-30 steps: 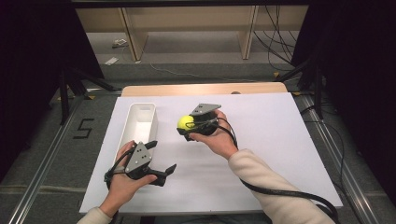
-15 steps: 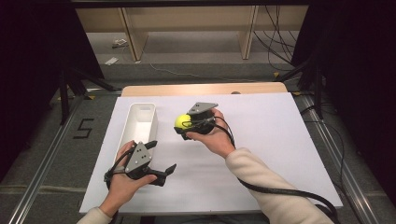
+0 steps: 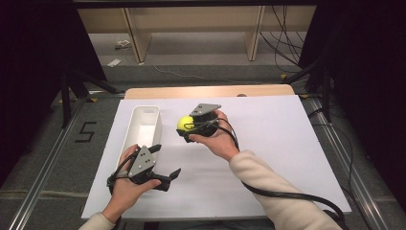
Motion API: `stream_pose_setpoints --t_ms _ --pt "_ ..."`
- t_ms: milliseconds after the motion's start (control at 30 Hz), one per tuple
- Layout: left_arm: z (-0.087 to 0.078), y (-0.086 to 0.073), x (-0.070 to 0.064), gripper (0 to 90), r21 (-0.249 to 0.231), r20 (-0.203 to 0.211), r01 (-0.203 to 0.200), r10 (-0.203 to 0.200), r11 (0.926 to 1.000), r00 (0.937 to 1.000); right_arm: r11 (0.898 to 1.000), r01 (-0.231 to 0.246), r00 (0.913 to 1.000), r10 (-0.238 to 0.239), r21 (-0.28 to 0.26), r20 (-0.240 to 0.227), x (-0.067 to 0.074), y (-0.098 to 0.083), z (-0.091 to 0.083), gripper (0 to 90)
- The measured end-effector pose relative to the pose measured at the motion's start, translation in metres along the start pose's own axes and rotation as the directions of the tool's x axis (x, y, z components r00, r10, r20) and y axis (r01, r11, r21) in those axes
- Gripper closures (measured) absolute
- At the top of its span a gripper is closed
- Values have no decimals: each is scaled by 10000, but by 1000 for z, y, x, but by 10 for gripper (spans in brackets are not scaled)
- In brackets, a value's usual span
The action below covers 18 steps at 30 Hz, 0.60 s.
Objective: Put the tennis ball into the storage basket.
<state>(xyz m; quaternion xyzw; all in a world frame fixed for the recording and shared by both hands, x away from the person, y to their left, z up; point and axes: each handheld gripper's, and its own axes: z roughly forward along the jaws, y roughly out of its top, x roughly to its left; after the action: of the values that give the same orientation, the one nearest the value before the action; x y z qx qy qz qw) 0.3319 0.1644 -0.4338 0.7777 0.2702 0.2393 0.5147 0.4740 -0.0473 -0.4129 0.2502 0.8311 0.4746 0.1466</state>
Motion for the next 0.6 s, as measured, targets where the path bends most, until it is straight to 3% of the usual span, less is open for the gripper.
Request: stream_pose_setpoints --t_ms 600 --pt "0 0 0 0 -6 -2 -58 58 10000 10000 9999 140 9999 -140 4 -68 4 10 5 259"
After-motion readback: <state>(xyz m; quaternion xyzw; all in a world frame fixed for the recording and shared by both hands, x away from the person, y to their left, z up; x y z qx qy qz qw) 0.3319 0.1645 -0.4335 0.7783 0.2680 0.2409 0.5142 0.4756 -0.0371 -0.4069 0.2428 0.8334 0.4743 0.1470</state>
